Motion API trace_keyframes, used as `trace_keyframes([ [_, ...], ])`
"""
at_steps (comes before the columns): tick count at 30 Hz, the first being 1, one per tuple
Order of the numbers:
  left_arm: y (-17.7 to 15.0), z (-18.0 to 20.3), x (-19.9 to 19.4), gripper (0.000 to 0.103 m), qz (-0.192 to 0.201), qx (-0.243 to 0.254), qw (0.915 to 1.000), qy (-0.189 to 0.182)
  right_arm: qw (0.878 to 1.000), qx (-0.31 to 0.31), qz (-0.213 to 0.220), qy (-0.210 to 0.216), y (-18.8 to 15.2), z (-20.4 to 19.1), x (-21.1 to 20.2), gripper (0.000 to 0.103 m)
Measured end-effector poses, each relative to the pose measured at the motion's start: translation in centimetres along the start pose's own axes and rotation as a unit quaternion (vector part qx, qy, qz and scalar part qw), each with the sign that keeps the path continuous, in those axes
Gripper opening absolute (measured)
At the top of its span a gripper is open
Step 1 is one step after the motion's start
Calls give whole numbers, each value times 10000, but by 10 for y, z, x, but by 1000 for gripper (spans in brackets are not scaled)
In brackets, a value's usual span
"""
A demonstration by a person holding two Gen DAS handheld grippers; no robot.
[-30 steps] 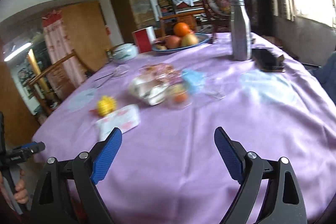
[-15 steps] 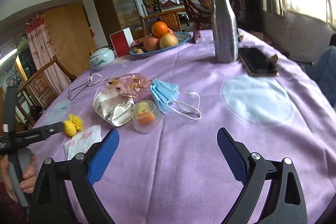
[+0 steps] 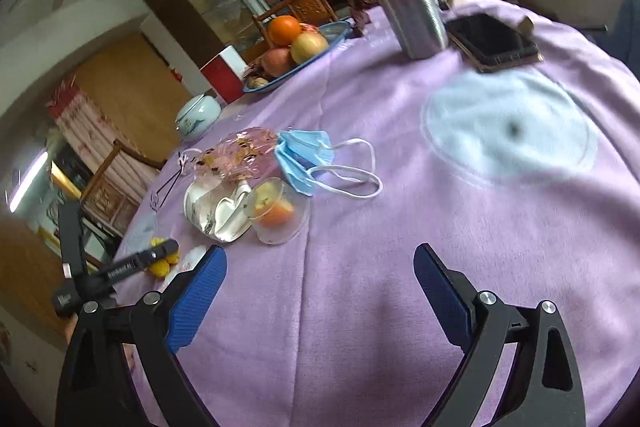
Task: Collect trash
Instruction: 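Grasp the yellow flower with the left tool, then grasp the clear snack bag with the right tool while the left tool holds the flower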
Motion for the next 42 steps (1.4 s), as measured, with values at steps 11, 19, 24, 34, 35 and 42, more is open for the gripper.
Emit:
trace_keyframes([
  [11,3,-1,-20,35,577,-63,9979,-276,9954,-897,107,-311,-5,-27,-2,93],
  [19,7,-12,-38,38,1078,-379,9929,-342,9863,-1643,-135,-64,6,-88,27,81],
  [24,7,-12,-40,38,1138,-376,9923,-324,9813,-1900,90,-299,46,-119,54,81],
  [34,7,-11,-42,38,1204,-346,9916,-336,9856,-1591,-271,-500,72,-112,135,65],
  [35,8,-11,-42,38,1202,-331,9916,-352,9860,-1591,-234,-438,74,-111,134,59],
  [42,8,-10,-43,38,1216,-296,9914,-376,9928,-1191,41,109,85,-106,110,25],
])
Point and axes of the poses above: each gripper's, at about its wrist camera, not at the fingertips, and x roughly the way its jaws point, z to its right, y to its top, the point moved 6 cm from there along x, roughly the way its jaws point, and after that the axes turned 1 degree about -y, right-handed, at the moved point
